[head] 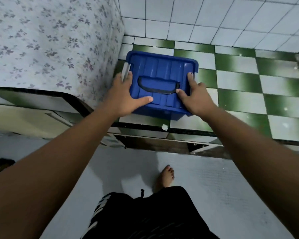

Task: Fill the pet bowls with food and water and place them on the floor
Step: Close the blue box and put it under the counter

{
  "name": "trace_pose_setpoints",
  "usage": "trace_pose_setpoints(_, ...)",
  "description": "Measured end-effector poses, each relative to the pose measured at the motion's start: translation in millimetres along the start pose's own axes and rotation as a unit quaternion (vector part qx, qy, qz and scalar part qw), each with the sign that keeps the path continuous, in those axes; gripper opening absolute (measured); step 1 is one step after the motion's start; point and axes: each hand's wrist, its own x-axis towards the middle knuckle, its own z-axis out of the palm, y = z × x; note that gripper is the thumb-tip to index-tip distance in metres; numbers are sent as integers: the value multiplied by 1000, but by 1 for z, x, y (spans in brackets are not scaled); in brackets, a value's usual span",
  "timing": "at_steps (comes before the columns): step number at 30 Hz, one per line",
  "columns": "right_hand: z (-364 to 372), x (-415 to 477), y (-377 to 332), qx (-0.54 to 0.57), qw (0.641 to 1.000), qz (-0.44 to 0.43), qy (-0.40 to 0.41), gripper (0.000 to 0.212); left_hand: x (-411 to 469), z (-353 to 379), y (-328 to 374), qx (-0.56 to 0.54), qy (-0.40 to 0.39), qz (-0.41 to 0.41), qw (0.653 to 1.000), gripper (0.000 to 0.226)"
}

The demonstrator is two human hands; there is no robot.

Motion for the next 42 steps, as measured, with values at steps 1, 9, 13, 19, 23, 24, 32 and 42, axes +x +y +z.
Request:
trace_pose_setpoints(1,4,-15,3,1,1000,9,9,78,-8,2,-3,1,-4,9,1000,130)
trace_pose_setpoints(9,55,-150,-2,44,997,51,33,92,-119,-1,-41,15,-46,45,998,143)
trace_pose_setpoints(13,69,-221,1,69,995,64,-10,121,-183,6,-62,4,-82,58,995,152)
trace_pose_setpoints(19,106,-285,41,69,987,82,-120,151,-248,58,-112,-9,-126,50,991,147)
trace_pose_setpoints(23,168,-278,103,47,980,102,-163,153,-254,132,-154,-26,-148,29,988,145)
trace_pose_setpoints(24,188,-268,123,47,980,97,-167,153,-248,155,-165,-32,-145,19,989,145)
trace_pose_setpoints(32,353,-87,276,77,980,40,-179,156,-112,356,-276,-70,-67,22,995,143)
trace_pose_setpoints(42,475,155,352,165,976,-10,-145,165,114,477,-371,6,13,8,1000,134)
